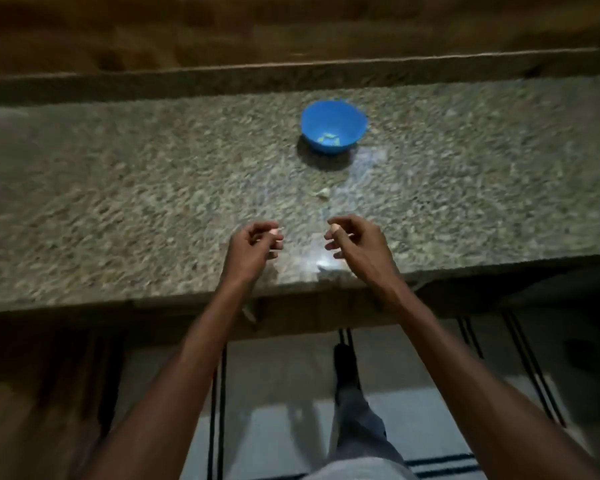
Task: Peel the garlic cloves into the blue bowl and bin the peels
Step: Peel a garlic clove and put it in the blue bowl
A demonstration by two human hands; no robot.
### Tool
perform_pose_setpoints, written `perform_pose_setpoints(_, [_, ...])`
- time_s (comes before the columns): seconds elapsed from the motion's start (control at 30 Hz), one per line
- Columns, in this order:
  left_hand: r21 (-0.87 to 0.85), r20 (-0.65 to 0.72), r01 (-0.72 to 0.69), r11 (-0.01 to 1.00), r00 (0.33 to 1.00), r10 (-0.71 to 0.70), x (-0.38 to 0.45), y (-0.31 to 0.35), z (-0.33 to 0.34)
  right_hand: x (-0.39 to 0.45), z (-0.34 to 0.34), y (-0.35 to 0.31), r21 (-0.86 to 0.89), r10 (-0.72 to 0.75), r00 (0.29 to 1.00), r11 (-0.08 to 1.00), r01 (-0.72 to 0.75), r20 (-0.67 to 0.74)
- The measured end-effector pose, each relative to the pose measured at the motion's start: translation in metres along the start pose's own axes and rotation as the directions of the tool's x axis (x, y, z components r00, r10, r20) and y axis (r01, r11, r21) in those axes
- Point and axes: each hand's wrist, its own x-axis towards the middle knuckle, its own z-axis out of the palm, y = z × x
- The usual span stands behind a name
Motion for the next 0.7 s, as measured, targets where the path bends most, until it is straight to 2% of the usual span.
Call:
perform_pose_setpoints(0.13, [0.253, -0.017, 0.014, 0.967, 1.0, -0.01, 0.068, 0.011, 0.059, 0.058, -0.057, 0.027, -0.116, 0.102, 0.995, 0.988, -0.104, -0.02])
perform_pose_setpoints(0.27, [0.487, -0.02, -0.043, 0.872, 0.998, 0.06, 0.115, 0.014, 0.084, 0.12, -0.092, 0.044, -0.266, 0.09, 0.996, 0.96, -0.089, -0.007])
perform_pose_setpoints(0.33, [0.573, -0.03, -0.059, 0.818, 0.995, 0.093, 0.128, 0.01, 0.087, 0.153, -0.101, 0.047, -0.327, 0.061, 0.997, 0.942, -0.072, -0.046])
perform_pose_setpoints(0.43, [0.626, -0.036, -0.057, 0.778, 0.994, 0.102, 0.139, 0.007, 0.086, 0.202, -0.104, 0.047, -0.426, 0.005, 0.994, 0.903, -0.052, -0.111])
perform_pose_setpoints(0.53, [0.628, -0.042, -0.053, 0.776, 0.994, 0.102, 0.146, 0.003, 0.08, 0.237, -0.099, 0.049, -0.5, -0.045, 0.995, 0.866, -0.006, -0.089])
perform_pose_setpoints(0.63, [0.611, -0.035, -0.053, 0.79, 0.995, 0.095, 0.152, 0.006, 0.077, 0.254, -0.09, 0.047, -0.606, -0.017, 0.999, 0.796, -0.004, -0.029])
perform_pose_setpoints(0.7, [0.599, -0.013, -0.06, 0.798, 0.996, 0.085, 0.159, 0.007, 0.073, 0.255, -0.086, 0.046, -0.601, -0.004, 0.998, 0.798, -0.035, -0.063])
